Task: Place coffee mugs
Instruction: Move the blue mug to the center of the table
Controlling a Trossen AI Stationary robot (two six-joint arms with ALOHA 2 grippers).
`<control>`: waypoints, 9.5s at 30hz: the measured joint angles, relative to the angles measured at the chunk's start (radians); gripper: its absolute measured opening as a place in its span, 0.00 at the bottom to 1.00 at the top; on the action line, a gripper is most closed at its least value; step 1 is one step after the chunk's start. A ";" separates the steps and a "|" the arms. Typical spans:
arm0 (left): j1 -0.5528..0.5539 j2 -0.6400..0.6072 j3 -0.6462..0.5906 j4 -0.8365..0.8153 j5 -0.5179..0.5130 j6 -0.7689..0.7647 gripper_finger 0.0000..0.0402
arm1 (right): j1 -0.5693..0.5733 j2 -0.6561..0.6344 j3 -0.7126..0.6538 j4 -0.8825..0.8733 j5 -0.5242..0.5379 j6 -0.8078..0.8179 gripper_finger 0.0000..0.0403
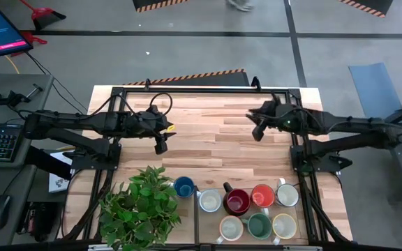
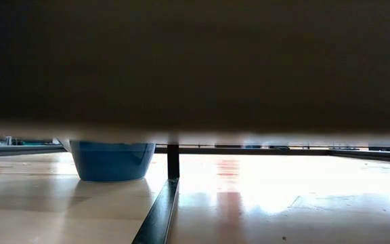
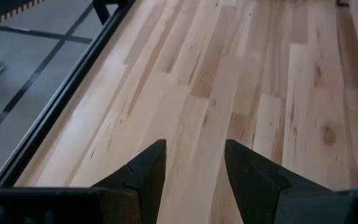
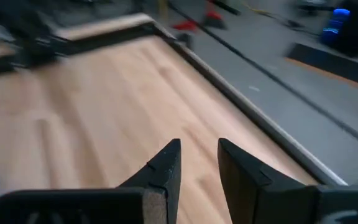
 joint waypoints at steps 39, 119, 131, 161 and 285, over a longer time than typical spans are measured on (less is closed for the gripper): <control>0.000 0.000 0.000 0.008 0.054 -0.175 0.38 | -0.232 -0.040 -0.243 0.375 -0.509 -0.060 0.21; -0.254 0.682 0.436 -0.385 0.353 -0.026 0.38 | -0.231 -0.040 -0.243 0.146 -0.642 0.053 0.21; -0.248 0.729 0.374 -0.289 0.366 -0.071 0.38 | -0.231 -0.040 -0.243 0.120 -0.642 0.052 0.21; -0.139 0.704 0.470 -0.461 0.267 -0.007 0.01 | -0.232 -0.040 -0.243 0.076 -0.563 0.000 0.21; -0.028 1.136 0.976 -0.463 0.264 0.394 0.03 | -0.231 -0.042 -0.243 0.106 -0.531 0.009 0.21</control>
